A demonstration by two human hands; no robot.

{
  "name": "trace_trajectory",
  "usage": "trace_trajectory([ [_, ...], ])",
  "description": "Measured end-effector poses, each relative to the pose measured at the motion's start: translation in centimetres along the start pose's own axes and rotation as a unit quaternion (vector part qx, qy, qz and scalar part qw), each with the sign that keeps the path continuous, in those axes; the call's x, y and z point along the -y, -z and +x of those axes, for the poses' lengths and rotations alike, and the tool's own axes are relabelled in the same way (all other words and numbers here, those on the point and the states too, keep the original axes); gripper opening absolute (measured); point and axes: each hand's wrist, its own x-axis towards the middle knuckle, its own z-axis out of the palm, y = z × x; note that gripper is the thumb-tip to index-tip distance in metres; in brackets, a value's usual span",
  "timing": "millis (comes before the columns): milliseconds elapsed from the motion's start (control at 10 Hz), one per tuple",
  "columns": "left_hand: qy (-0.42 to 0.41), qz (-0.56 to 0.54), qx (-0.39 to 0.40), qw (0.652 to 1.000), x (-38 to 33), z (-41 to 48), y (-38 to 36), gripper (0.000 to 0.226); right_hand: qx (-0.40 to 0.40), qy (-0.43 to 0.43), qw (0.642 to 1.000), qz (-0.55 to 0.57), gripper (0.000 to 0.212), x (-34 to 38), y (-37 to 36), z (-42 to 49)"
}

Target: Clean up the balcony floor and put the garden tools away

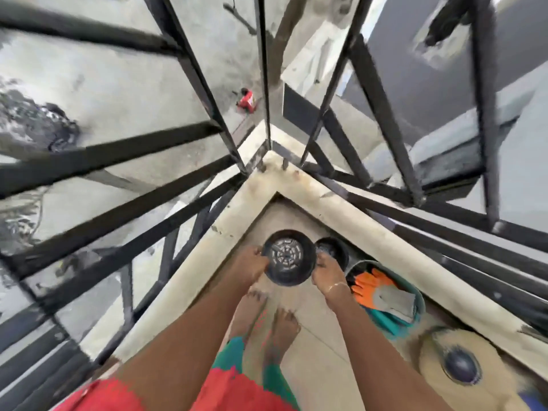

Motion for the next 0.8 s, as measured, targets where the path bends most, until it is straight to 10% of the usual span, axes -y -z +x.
trace_trajectory([
  [800,0.041,0.049,0.063,0.996,2.9,18.9,-5.8,0.041,0.064,-0.049,0.990,-0.116,0.067,-1.8,-1.7,17.9],
])
